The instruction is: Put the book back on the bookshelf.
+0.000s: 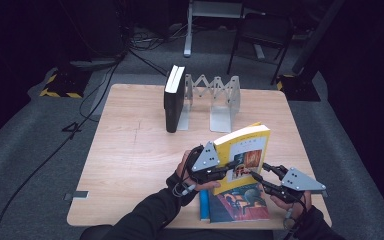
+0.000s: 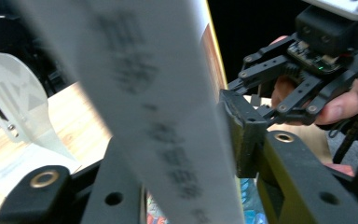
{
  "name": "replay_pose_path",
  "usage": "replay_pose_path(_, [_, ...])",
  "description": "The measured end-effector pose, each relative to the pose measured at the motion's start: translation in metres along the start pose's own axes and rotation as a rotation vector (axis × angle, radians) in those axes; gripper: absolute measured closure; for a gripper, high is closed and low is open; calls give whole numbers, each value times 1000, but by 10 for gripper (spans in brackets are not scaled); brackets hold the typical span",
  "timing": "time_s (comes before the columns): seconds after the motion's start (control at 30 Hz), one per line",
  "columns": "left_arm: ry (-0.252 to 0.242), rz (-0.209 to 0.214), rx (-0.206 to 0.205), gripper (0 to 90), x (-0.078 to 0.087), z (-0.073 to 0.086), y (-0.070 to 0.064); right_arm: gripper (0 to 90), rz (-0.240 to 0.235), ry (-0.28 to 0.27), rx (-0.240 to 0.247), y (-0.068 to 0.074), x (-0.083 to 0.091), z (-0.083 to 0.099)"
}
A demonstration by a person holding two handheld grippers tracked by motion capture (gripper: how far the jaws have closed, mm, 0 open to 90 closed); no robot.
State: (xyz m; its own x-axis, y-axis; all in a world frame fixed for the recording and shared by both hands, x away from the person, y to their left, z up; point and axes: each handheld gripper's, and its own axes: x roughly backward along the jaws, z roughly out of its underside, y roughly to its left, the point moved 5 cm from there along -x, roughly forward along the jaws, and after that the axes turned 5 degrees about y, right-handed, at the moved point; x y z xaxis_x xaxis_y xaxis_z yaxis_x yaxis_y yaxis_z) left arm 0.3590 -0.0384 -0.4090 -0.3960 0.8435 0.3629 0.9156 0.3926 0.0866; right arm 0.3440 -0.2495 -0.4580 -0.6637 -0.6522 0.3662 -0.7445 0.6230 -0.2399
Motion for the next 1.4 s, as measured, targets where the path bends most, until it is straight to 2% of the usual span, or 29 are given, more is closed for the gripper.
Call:
replay_pose_path(0.1, [11,4,0,693,0,-2,-2,545,0,8,0,0,-1,0])
replay_pose_path(0.17, [11,-4,2,709,-2,-4,-2,487,24,3,13,0,-1,-1])
replay_pose_path(0.23, [7,0,-10,720,-3,-4,-1,413,5,24,5,-1,-3,0])
replay_pose_path(0.33, [-6,-21,-19,742,-1,-6,3,376,-8,53,-9,-4,-3,6])
replay_pose_path(0.43, [-14,-63,-16,749,5,-8,11,374,-8,74,-45,-13,0,13])
replay_pose_path(0.5, [-6,-113,-16,750,9,-7,20,380,-3,76,-82,-19,3,17])
replay_pose_path(0.53, [-6,-113,-16,751,9,-7,20,380,-3,76,-82,-19,3,17])
replay_pose_path(0.6, [-2,-156,1,751,14,-5,30,383,7,80,-111,-25,4,20])
replay_pose_path(0.7, [1,-222,16,751,21,-3,43,383,14,86,-114,-28,5,22])
replay_pose_path(0.77, [3,-286,33,751,29,1,57,381,3,89,-123,-28,4,22])
replay_pose_path(0.8, [3,-286,33,751,29,1,57,381,3,89,-123,-28,4,22])
replay_pose_path(0.87, [-9,-320,64,751,36,5,70,378,-15,81,-118,-28,4,22])
replay_pose_path(0.9, [-15,-347,85,751,41,9,80,378,-7,86,-116,-28,4,23])
replay_pose_path(0.97, [-10,-380,100,751,45,15,90,378,-10,89,-119,-29,4,24])
replay_pose_path(1.13, [-16,-435,144,751,56,24,109,378,-3,97,-119,-31,4,26])
replay_pose_path(1.3, [-12,-492,179,751,62,30,122,377,0,113,-124,-33,4,29])
replay_pose_path(1.33, [-12,-492,179,751,62,30,122,377,0,113,-124,-33,4,29])
replay_pose_path(1.4, [-3,-530,193,751,63,34,128,378,3,117,-129,-34,4,31])
